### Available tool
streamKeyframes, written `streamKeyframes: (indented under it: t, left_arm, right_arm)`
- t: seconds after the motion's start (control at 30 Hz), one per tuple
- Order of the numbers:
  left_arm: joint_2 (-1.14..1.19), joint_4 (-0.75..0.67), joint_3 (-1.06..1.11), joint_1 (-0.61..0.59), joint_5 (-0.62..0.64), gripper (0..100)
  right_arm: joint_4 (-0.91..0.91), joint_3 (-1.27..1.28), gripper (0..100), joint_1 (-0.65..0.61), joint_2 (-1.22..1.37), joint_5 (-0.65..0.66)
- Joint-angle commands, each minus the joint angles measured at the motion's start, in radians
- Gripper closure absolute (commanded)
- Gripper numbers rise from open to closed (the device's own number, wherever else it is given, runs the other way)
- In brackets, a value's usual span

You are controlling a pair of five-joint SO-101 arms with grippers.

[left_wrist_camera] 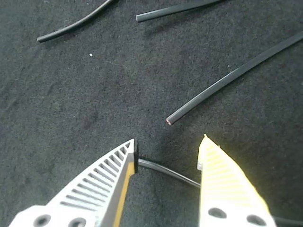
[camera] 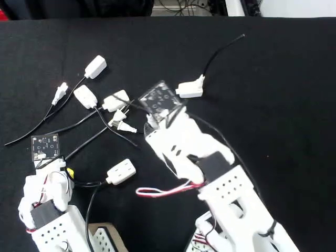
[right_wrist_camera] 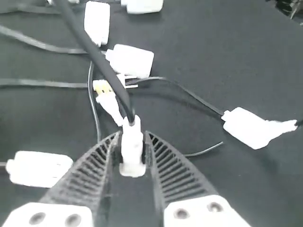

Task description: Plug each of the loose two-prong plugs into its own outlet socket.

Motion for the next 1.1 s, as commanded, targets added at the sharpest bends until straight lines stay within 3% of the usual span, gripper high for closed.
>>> streamKeyframes:
  t: [0.0,0.2,0.37,0.67,0.8,1.07]
  left_arm:
    - [-0.003,-0.021,0.004,0.016,-0.006,78]
    - [-0.003,-0.021,0.004,0.016,-0.006,78]
    - [-0.003,-0.021,0.004,0.010,-0.006,78]
    - [-0.003,-0.021,0.004,0.010,-0.006,78]
    - [-0.003,-0.021,0.004,0.010,-0.006,78]
    - [-0.003,-0.021,0.004,0.010,-0.006,78]
  right_arm:
    - [-0.028,0.036,98.6,-0.052,-0.039,-0.143]
    - [-0.110,0.143,98.2,-0.164,-0.047,-0.394]
    - [-0.296,0.285,98.5,-0.244,-0.045,-0.582]
    - [-0.503,0.440,98.5,-0.270,-0.041,-0.611]
    - [-0.480,0.437,98.5,-0.199,-0.041,-0.680]
    - [-0.474,0.455,98.5,-0.301,-0.038,-0.795]
